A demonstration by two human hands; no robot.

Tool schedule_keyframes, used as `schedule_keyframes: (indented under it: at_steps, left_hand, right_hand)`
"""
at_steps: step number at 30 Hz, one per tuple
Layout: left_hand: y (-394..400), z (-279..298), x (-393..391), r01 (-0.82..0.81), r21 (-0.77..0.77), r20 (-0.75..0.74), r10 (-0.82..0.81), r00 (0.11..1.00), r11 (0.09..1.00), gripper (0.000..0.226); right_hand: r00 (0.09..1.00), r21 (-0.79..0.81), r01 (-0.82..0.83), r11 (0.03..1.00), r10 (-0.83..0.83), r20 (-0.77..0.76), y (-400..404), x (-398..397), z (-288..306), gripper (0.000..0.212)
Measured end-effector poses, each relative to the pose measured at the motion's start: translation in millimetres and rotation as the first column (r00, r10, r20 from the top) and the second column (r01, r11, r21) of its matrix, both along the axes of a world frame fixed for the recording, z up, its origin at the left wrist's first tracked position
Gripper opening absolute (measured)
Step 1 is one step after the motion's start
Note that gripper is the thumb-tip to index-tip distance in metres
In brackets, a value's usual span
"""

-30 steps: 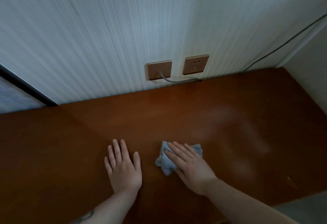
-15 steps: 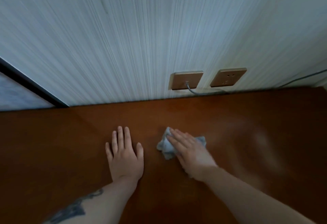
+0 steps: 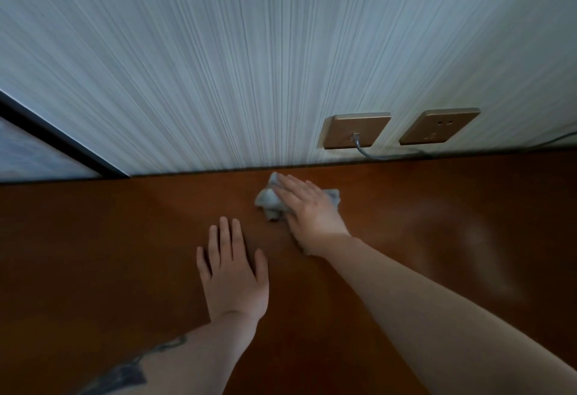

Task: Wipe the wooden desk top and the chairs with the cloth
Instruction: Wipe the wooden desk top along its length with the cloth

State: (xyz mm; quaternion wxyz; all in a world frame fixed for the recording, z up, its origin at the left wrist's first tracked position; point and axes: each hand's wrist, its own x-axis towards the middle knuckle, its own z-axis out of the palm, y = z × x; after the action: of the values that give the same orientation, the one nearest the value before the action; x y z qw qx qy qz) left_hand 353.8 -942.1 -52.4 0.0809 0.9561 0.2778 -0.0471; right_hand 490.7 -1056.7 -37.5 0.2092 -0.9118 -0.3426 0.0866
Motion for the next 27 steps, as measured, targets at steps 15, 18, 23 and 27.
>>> schedule_keyframes:
  at_steps: [15,18,23,27]
  left_hand:
    - [0.9,1.7,-0.1,0.004,-0.014,-0.017,-0.004,1.0,1.0,0.064]
    - [0.0,4.3,-0.8,-0.001,-0.031,0.005,0.001,1.0,1.0,0.064]
    - [-2.3,4.0,-1.3,-0.004,-0.019,0.028,0.004,1.0,1.0,0.062]
    - [-2.3,6.2,0.5,-0.015,-0.014,-0.011,0.015,1.0,1.0,0.064]
  right_hand:
    - [0.994,-0.147,0.11,0.983,-0.11,0.006,-45.2,32.8,8.1,0.055]
    - [0.82,-0.04,0.568,0.822,-0.561,0.11,-95.5,28.1,-3.3,0.051]
    - [0.667,-0.085,0.745,0.662,-0.741,0.075,-63.6,-11.1,-6.6,0.058]
    - [0.986,-0.198,0.16,0.967,-0.167,-0.019,-63.1,10.3,8.3,0.055]
